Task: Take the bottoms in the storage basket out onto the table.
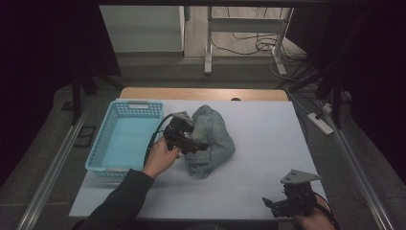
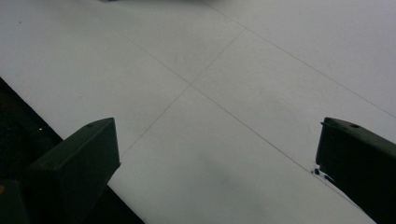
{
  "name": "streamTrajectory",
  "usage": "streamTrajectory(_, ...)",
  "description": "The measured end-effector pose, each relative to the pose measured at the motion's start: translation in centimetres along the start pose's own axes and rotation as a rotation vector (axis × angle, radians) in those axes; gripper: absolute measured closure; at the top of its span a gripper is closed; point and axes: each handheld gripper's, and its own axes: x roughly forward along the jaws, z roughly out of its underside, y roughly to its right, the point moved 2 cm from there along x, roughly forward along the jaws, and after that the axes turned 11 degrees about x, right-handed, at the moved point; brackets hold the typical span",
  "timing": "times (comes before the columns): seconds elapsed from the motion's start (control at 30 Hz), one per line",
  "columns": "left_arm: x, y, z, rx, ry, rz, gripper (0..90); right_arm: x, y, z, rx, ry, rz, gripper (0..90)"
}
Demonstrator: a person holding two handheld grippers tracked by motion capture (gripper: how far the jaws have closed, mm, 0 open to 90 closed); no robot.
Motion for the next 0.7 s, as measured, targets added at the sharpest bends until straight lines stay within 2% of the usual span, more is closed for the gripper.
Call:
streamTrajectory(0.3,-0.7,0.2,0.2,0.009,0.013,-0.005,0.4,0.0,0.0,0.0,-0.001,-0.001,-0.001,0.0)
streamTrajectory(0.7,-1.2,0.8,0.3,0.001,0.010,0.014,0.0,0.0,0.0,0.0,-0.003,-0.003,0.000,0.0)
